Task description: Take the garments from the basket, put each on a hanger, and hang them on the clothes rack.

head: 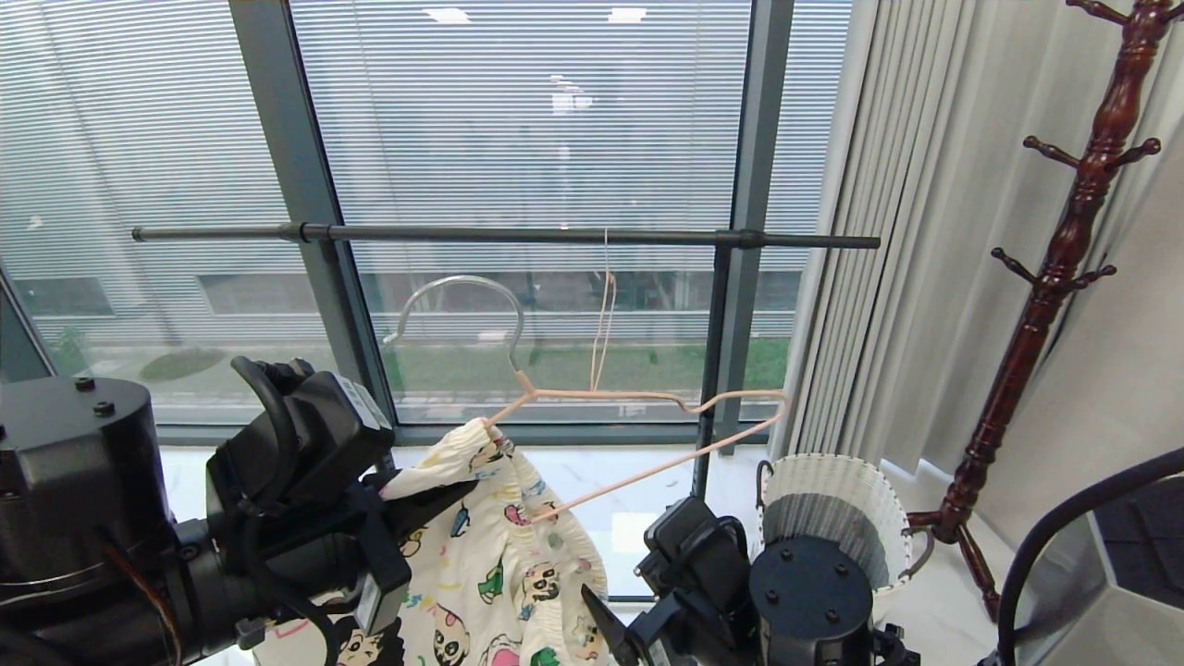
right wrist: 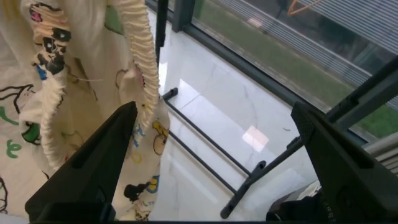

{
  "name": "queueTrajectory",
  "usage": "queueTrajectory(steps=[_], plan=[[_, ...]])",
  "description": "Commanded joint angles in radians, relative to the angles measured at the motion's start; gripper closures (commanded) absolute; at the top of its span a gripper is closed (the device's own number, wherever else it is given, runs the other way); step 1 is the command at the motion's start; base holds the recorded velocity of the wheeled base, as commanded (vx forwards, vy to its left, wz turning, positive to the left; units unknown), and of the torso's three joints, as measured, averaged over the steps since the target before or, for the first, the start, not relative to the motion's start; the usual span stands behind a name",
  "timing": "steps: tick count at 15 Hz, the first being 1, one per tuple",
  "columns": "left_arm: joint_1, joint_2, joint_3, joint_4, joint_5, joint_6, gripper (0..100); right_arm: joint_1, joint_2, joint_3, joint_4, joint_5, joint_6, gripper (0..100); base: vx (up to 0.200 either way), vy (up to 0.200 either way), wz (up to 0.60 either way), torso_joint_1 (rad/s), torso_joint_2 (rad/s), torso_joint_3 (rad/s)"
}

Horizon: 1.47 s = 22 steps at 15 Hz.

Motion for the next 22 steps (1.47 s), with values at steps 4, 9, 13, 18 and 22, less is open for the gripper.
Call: queueTrajectory(steps=[4,9,13,18,22], plan=[[-0.041,0.005,-0.007,0.0,0.02,-0.012,100,0.01,0.041,0.004,-0.001,-0.024,-0.002,0,0.0,0.0,0.0,0.0,0.0,0.0],[-0.041,-0.038,0.024,0.0,0.04,-0.014,100,-0.174,0.015,0.018,-0.001,-0.161,-0.014,0,0.0,0.0,0.0,0.0,0.0,0.0],[-0.032,-0.04,0.035,0.0,0.069,-0.038,100,-0.315,-0.057,0.039,-0.001,-0.161,-0.031,0,0.0,0.0,0.0,0.0,0.0,0.0],[-0.031,-0.086,0.069,0.001,0.063,-0.044,100,-0.39,-0.097,0.052,-0.001,-0.161,-0.056,0,0.0,0.0,0.0,0.0,0.0,0.0],[-0.024,-0.13,0.147,0.003,0.062,-0.038,100,-0.399,-0.117,0.05,-0.001,-0.161,-0.056,0,0.0,0.0,0.0,0.0,0.0,0.0]])
